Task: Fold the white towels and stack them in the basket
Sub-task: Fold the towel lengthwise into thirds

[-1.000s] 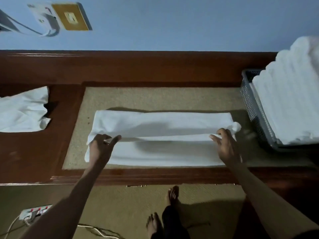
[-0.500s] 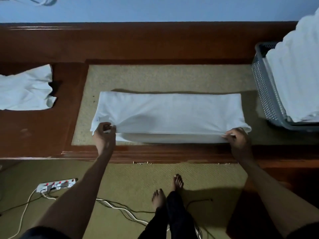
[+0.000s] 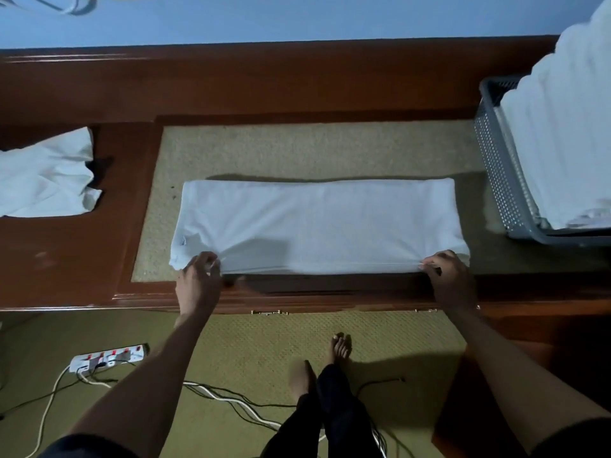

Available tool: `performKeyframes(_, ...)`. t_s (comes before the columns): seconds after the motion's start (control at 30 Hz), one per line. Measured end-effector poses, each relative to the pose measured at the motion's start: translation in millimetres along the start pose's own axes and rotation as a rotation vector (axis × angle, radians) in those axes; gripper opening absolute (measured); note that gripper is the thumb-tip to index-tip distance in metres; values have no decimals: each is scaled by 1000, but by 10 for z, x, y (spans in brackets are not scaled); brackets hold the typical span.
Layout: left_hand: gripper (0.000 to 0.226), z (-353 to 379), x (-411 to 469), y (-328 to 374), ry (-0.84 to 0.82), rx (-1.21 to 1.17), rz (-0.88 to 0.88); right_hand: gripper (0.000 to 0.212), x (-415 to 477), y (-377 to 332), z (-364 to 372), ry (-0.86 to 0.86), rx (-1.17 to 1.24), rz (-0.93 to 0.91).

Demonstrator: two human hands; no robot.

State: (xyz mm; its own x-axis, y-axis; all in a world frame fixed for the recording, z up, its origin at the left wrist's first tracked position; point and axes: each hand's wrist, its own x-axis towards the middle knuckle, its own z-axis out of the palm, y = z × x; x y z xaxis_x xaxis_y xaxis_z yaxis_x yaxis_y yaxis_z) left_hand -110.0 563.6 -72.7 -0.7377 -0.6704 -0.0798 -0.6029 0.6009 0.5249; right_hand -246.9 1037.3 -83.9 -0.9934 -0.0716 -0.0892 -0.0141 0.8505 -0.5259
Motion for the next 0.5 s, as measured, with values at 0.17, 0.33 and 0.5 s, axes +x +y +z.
performKeyframes(0.17, 21, 72, 210, 437, 34, 177, 237, 37, 25, -172, -189, 118, -214, -121)
performKeyframes(0.33, 14, 607, 384, 1228, -3, 88, 470, 41, 683, -106, -229, 252, -67, 149)
performKeyframes(0.5, 43, 1341, 528, 1900, -196, 113, 603, 62, 1496, 107, -129, 204, 138, 324)
